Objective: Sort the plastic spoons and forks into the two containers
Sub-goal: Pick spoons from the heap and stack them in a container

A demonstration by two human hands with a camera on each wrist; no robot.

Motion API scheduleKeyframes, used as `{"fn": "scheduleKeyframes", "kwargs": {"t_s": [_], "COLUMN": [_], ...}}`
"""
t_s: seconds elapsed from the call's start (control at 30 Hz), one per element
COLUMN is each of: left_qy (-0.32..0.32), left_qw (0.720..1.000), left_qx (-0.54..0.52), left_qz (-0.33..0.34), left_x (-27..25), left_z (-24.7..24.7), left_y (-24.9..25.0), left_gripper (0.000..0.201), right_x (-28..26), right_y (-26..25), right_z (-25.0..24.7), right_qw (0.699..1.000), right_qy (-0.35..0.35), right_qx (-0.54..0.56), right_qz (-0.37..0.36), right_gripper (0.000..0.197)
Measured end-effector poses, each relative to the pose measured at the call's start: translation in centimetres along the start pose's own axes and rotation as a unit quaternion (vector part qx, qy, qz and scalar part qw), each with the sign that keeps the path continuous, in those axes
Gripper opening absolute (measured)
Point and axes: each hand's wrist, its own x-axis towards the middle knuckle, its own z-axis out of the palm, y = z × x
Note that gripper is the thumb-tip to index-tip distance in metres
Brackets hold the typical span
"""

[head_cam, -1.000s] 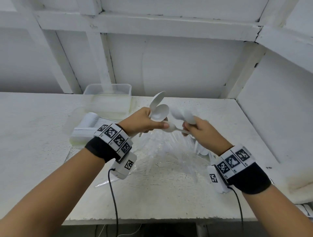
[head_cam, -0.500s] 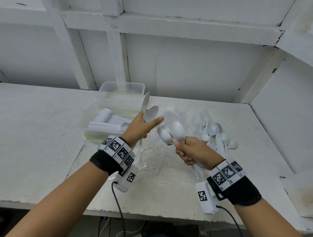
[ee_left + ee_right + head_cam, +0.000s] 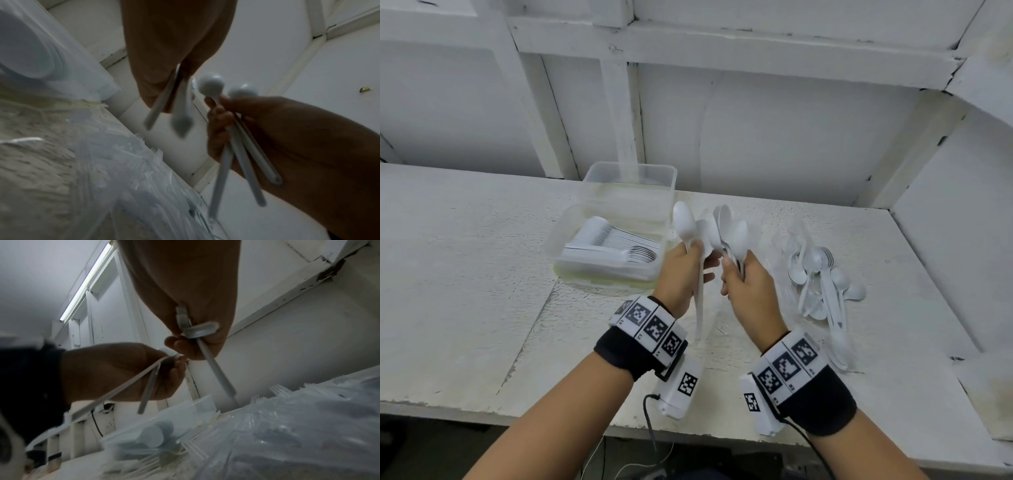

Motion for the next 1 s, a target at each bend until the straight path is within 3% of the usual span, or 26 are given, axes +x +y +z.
{"fn": "scheduleKeyframes", "kwargs": {"t_s": [0.27,0.5,0.8,1.0], "left_qy": [0.005,-0.026,-0.098,-0.104], "left_qw": [0.997,0.988,0.989,0.988], "left_qx": [-0.073,-0.139,-0.081,-0.093], "left_qz": [-0.037,-0.065,-0.073,-0.069], "left_x": [0.0,0.0,-0.5,-1.0], "left_z": [1.0,1.1,0.2,0.2], "left_y": [-0.4,-0.5,-0.4,-0.2], "left_gripper": [0.033,0.042,0.038,0.033], "right_x": [-0.2,0.1,-0.3,-0.3], "right_y": [0.4,0.4,0.9,0.9], "right_z": [1.9,1.5,0.5,-0.1], "right_qw": [0.997,0.998,0.997,0.995], "right_qy": [0.019,-0.008,-0.006,0.007], "right_qx": [-0.077,-0.069,-0.081,-0.104], "right_qz": [-0.019,0.005,0.013,-0.005], "right_gripper": [0.024,0.028,0.018,0.019]}}
